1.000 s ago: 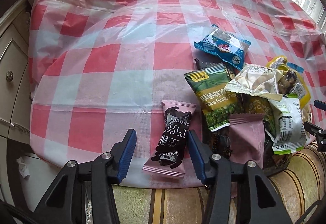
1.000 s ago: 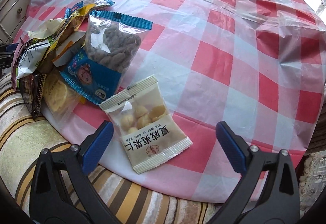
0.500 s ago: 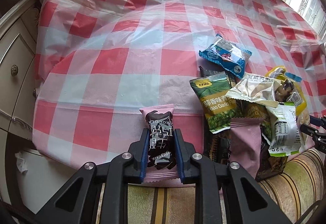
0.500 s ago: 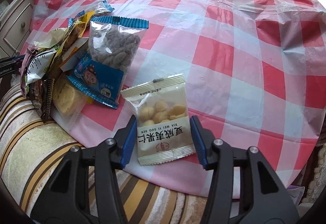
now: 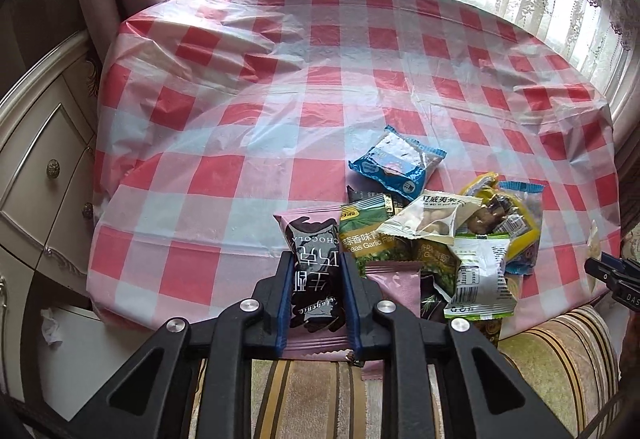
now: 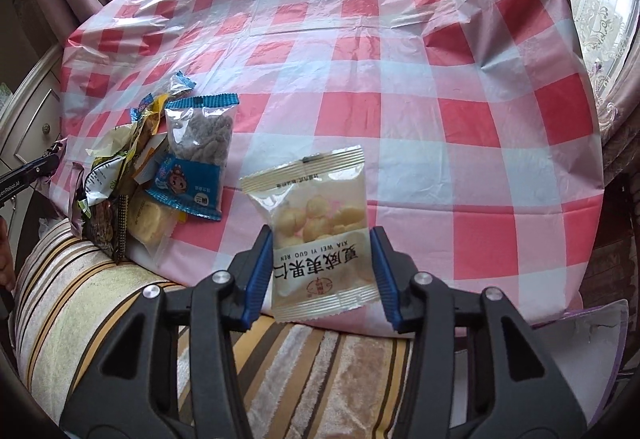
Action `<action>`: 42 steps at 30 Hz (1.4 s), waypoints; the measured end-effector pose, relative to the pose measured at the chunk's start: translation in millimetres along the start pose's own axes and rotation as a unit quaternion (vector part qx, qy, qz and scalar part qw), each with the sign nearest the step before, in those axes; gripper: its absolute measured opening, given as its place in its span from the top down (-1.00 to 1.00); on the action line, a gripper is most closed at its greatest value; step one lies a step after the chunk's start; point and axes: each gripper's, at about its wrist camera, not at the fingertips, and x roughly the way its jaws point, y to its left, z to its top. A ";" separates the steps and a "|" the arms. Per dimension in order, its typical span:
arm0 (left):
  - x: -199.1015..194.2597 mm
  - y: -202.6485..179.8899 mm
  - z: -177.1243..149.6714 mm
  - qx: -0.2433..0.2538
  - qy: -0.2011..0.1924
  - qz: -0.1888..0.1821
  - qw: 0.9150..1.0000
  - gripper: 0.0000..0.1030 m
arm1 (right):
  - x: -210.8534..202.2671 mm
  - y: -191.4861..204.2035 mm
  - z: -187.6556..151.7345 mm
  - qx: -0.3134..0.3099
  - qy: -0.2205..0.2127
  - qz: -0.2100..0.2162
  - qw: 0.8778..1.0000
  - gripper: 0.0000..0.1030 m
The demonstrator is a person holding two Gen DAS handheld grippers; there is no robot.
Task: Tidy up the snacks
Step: 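Carry both packets to the white box and open both tools to drop them, then move both open tools back to the snack pile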
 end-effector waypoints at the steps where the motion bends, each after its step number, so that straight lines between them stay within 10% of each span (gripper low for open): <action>1: -4.3 -7.7 1.8 0.007 -0.004 -0.005 1.000 0.55 | -5.2 -4.7 -3.1 0.009 -0.004 -0.001 1.000 0.01; 12: -27.4 -147.7 7.2 0.121 -0.005 -0.131 0.984 0.55 | -51.8 -84.1 -55.3 0.115 -0.022 -0.039 0.992 0.01; 22: -22.9 -298.8 -32.5 0.219 0.075 -0.275 0.933 0.55 | -72.0 -142.8 -109.6 0.191 -0.020 -0.080 0.978 0.01; 32: -20.4 -367.9 -72.9 0.264 0.150 -0.341 0.890 0.42 | -75.2 -169.3 -134.1 0.235 -0.012 -0.103 0.966 -0.10; 37: -19.7 -362.2 -70.6 0.249 0.149 -0.340 0.895 -0.18 | -86.4 -170.5 -133.1 0.240 -0.025 -0.130 0.962 -0.55; 42: -24.4 -343.3 -61.9 0.212 0.111 -0.339 0.910 -0.20 | -94.6 -163.6 -122.5 0.231 -0.038 -0.168 0.958 -0.73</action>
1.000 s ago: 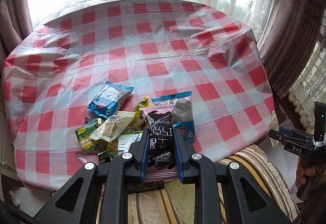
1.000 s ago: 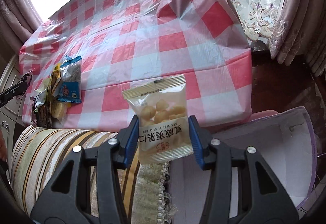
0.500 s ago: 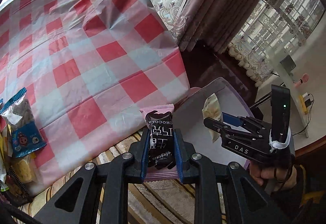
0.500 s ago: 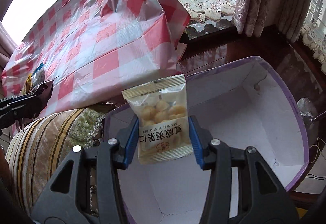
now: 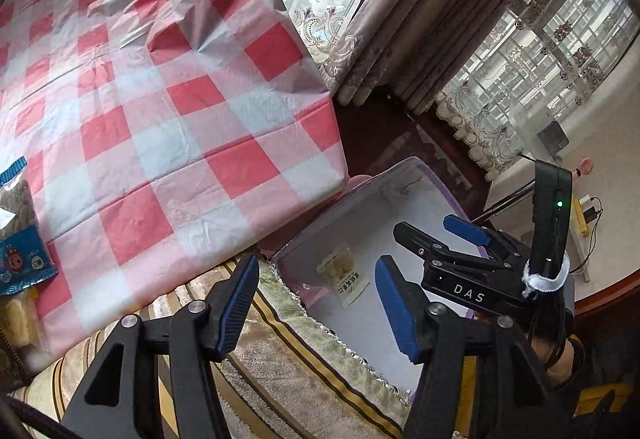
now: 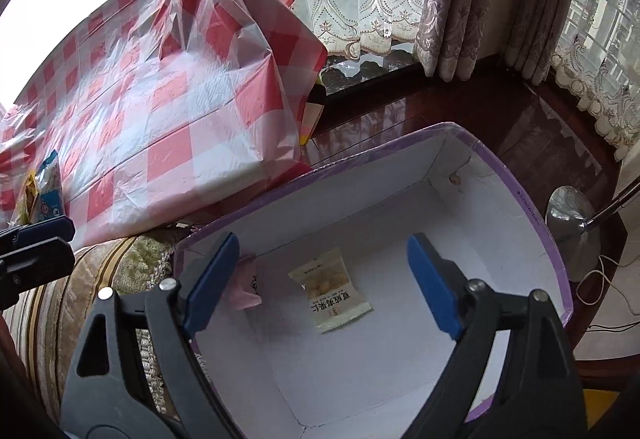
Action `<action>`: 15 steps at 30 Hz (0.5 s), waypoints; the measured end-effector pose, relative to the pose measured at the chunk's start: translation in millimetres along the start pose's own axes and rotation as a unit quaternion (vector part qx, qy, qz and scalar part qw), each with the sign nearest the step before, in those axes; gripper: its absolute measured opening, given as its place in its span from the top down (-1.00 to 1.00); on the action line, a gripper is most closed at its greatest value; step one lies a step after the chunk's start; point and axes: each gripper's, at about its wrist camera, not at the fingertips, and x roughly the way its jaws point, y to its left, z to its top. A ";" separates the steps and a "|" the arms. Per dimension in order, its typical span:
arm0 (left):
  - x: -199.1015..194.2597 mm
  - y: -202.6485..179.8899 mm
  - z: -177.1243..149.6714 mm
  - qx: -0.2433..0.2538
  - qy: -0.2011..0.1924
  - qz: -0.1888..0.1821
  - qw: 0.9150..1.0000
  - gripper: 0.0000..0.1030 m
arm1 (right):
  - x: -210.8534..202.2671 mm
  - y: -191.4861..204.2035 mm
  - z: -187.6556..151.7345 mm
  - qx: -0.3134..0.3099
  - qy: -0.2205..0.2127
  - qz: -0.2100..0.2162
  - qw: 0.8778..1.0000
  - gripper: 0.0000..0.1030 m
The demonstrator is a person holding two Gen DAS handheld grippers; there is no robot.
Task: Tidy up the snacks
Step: 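Move both open tools back to the snack pile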
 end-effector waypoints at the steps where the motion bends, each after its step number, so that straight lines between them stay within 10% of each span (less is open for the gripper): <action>1: -3.5 1.3 -0.8 -0.001 -0.009 -0.002 1.000 -0.21 | -2.5 3.1 1.4 -0.002 -0.005 -0.005 1.000 -0.77; 9: -37.9 25.3 -9.6 -0.026 -0.047 0.047 0.997 -0.22 | -27.6 44.8 11.2 -0.066 -0.050 -0.024 0.996 -0.79; 15: -68.0 59.4 -26.6 -0.066 -0.076 0.082 0.992 -0.22 | -43.8 76.8 16.1 -0.068 -0.048 0.060 0.995 -0.79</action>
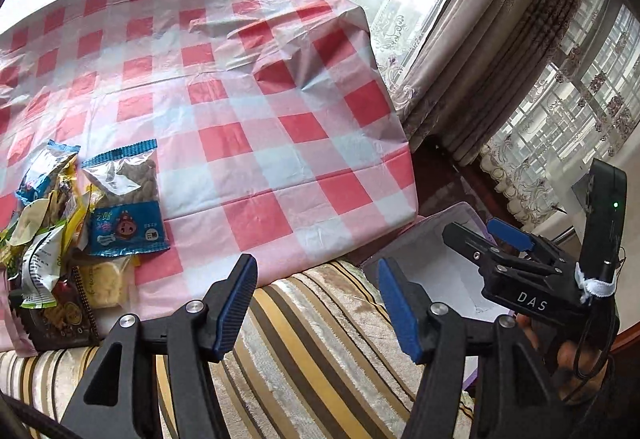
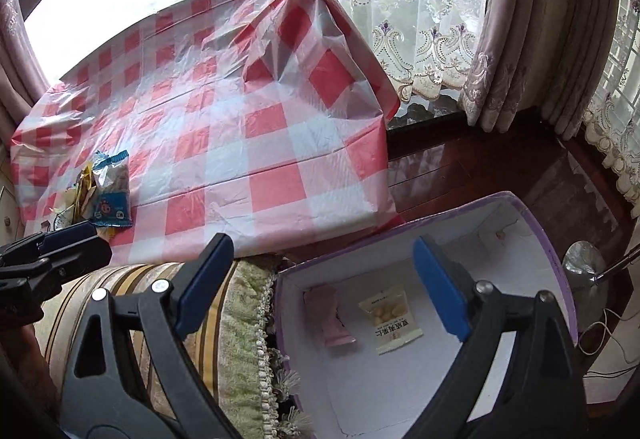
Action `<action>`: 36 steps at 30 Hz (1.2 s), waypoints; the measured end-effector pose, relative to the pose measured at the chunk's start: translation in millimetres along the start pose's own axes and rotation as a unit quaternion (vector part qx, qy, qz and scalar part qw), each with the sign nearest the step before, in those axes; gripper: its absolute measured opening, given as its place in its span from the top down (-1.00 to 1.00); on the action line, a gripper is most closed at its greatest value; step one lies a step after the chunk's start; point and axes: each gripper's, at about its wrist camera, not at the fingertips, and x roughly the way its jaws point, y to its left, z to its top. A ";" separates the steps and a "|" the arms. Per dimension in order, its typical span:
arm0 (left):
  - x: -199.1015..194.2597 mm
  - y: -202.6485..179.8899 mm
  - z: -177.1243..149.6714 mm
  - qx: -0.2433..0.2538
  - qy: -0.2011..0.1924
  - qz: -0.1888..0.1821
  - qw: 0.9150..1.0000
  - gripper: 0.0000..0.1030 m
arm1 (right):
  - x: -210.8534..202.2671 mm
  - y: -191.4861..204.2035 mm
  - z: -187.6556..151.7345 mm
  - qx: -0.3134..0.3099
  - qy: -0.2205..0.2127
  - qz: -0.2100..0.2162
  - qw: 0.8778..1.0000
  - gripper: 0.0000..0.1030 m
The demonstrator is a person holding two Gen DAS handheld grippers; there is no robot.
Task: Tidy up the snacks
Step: 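Move both open tools back to the snack pile, then grasp a pink chocolate bar with the left tool while the right tool grasps a white-green packet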
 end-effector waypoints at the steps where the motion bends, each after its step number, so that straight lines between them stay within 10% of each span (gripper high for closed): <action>1: -4.1 6.2 -2.1 -0.005 -0.004 0.006 1.000 -0.22 | -0.2 6.8 1.7 0.001 0.000 0.003 1.000 -0.79; 11: -56.6 73.1 -28.0 -0.077 -0.046 0.047 0.995 -0.22 | 1.3 74.2 4.2 -0.032 0.014 0.063 0.997 -0.79; 25: -98.8 199.0 -68.4 -0.208 -0.056 0.138 0.967 -0.22 | 26.8 164.3 -6.3 -0.074 0.073 0.145 0.984 -0.79; 36: -73.0 236.0 -61.9 -0.212 -0.013 0.109 0.971 -0.21 | 46.0 235.3 -5.6 -0.115 0.106 0.170 0.973 -0.79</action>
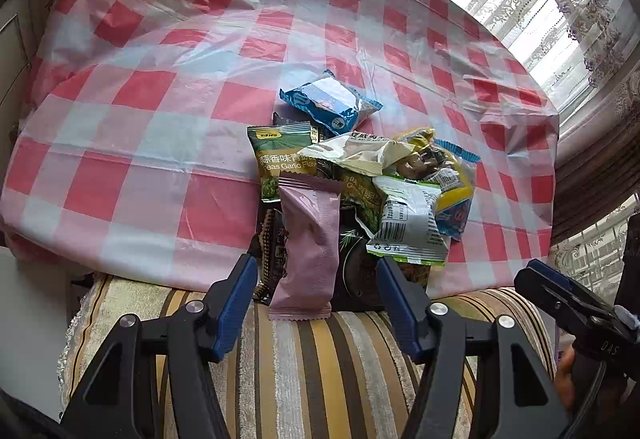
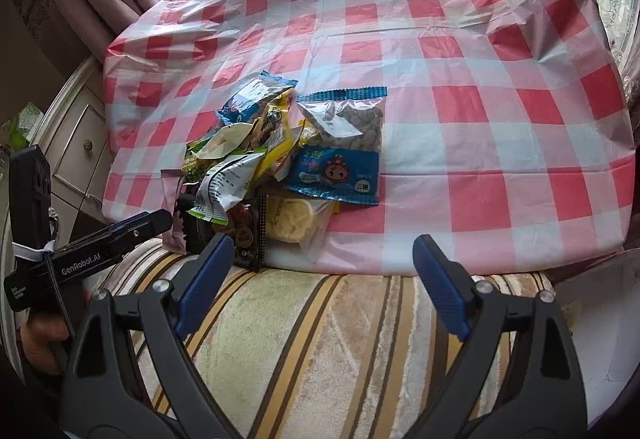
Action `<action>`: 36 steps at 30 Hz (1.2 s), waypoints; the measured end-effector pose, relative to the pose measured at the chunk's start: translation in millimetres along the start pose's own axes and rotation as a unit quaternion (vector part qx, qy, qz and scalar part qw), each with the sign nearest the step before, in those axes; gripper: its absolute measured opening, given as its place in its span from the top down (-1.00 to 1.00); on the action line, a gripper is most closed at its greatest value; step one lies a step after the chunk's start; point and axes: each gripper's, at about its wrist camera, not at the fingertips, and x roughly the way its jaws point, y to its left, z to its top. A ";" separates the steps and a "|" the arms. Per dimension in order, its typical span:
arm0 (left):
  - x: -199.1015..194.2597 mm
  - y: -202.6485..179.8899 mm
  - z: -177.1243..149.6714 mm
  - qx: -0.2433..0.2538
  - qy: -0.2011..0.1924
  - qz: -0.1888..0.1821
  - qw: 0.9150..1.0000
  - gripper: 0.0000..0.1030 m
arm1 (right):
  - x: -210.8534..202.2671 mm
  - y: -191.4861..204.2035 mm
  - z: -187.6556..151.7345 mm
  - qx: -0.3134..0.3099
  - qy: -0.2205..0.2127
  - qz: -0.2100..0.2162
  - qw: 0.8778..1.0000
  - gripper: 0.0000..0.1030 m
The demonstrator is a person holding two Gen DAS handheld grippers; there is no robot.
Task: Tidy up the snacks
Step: 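Grasp a pink chocolate bar with the left tool while the right tool grasps a white-green packet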
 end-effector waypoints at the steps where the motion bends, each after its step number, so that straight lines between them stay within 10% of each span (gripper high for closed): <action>1: 3.6 1.1 1.3 0.001 0.006 0.000 1.000 -0.20 | 3.5 6.4 2.3 -0.005 0.003 0.001 1.000 -0.79; 11: 23.6 15.8 5.1 -0.009 0.032 -0.031 0.999 0.37 | 38.8 50.4 23.2 -0.026 0.024 -0.002 0.999 -0.74; 36: 17.3 31.9 0.0 -0.045 0.006 -0.062 0.997 0.51 | 74.1 85.0 36.6 -0.054 0.045 -0.040 0.997 0.13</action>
